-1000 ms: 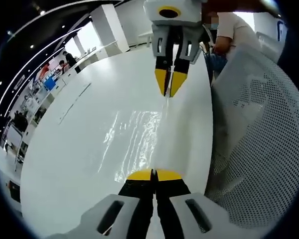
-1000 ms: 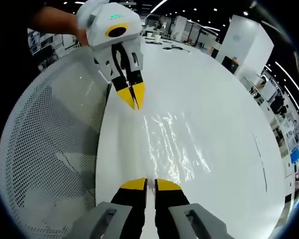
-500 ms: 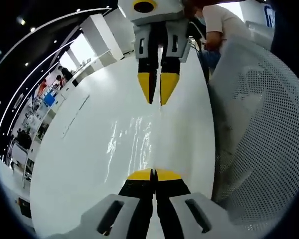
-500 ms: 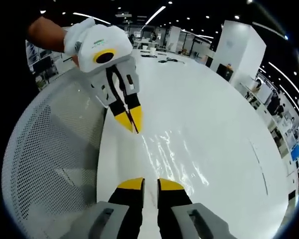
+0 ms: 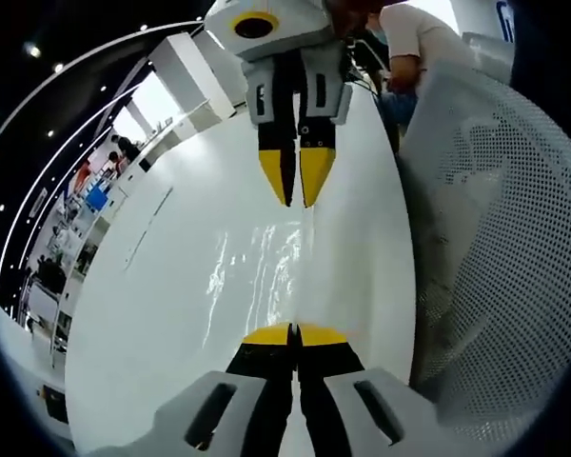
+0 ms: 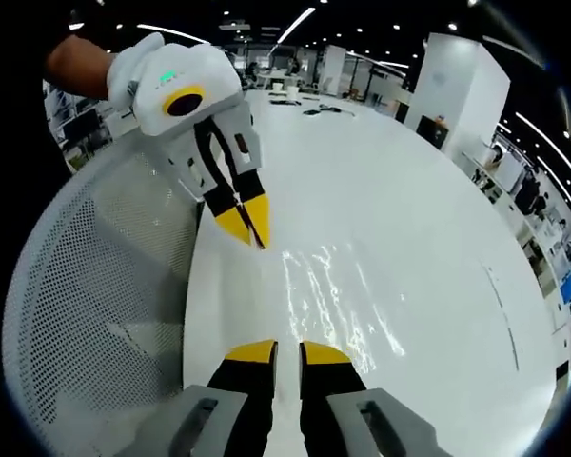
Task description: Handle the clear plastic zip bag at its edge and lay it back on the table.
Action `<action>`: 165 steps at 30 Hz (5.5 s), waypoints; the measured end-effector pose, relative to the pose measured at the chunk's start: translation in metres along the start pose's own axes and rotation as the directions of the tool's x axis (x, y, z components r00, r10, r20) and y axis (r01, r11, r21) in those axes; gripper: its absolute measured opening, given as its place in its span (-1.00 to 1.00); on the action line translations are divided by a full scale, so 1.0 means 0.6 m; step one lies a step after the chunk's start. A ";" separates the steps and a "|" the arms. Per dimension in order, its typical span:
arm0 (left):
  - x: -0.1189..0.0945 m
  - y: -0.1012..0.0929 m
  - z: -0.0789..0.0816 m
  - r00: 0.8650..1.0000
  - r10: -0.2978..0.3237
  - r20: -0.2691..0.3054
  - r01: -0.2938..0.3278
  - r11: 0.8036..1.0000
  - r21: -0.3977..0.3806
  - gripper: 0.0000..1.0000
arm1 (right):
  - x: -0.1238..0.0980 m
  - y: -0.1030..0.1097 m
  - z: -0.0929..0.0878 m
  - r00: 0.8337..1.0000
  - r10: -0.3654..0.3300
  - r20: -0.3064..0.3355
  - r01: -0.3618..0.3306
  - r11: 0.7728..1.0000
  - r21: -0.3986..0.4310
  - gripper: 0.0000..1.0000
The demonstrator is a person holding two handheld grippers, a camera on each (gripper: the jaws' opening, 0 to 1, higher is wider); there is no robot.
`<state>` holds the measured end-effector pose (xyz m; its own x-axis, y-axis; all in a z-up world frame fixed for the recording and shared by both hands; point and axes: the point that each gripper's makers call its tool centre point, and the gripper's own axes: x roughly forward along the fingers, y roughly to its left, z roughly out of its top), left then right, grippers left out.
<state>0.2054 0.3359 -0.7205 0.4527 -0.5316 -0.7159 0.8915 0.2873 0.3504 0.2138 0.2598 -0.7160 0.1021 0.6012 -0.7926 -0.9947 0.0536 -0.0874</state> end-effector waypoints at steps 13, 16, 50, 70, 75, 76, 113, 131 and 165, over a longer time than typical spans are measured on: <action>-0.001 0.013 0.005 0.999 0.003 0.041 0.000 0.998 -0.059 -1.00 | 0.022 0.011 -0.005 1.000 0.026 -0.005 -0.026 0.999 0.046 -0.92; -0.001 0.016 0.005 0.999 0.004 0.050 -0.001 0.998 -0.068 -1.00 | 0.024 0.012 -0.007 1.000 0.026 -0.005 -0.026 0.998 0.052 -0.92; -0.016 0.002 0.025 0.992 -0.014 0.123 0.016 1.000 -0.014 -0.34 | 0.031 0.015 -0.006 0.998 -0.003 -0.067 0.011 0.992 0.128 -1.00; 0.000 -0.027 0.054 0.992 -0.059 0.114 0.030 0.969 0.244 -0.68 | 0.029 0.007 0.024 0.998 -0.022 -0.051 0.028 0.993 0.115 -1.00; 0.006 -0.012 0.049 0.995 -0.036 0.095 0.014 0.974 0.225 -0.75 | 0.022 0.006 0.030 0.999 -0.030 -0.042 0.034 0.994 0.103 -1.00; 0.006 -0.012 0.049 0.995 -0.034 0.094 0.012 0.974 0.227 -0.76 | 0.022 0.006 0.031 0.999 -0.033 -0.040 0.036 0.994 0.099 -1.00; 0.004 -0.007 0.063 0.996 -0.044 0.076 0.027 0.977 0.210 -1.00 | -0.028 -0.061 0.076 0.974 -0.216 0.068 0.212 0.976 0.055 -1.00; -0.001 0.005 0.073 0.996 -0.029 0.080 0.012 0.979 0.202 -1.00 | -0.060 -0.099 0.116 0.922 -0.342 0.182 0.327 0.939 0.106 -1.00; -0.005 0.043 0.057 0.996 0.054 0.078 -0.062 0.993 0.103 -0.95 | -0.048 -0.088 0.103 0.917 -0.365 0.161 0.354 0.930 0.095 -1.00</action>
<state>0.2278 0.3176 -0.6884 0.5006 -0.5754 -0.6468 0.8589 0.2366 0.4543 0.2630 0.2888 -0.6516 0.4552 0.6602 -0.5975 -0.8904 0.3386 -0.3041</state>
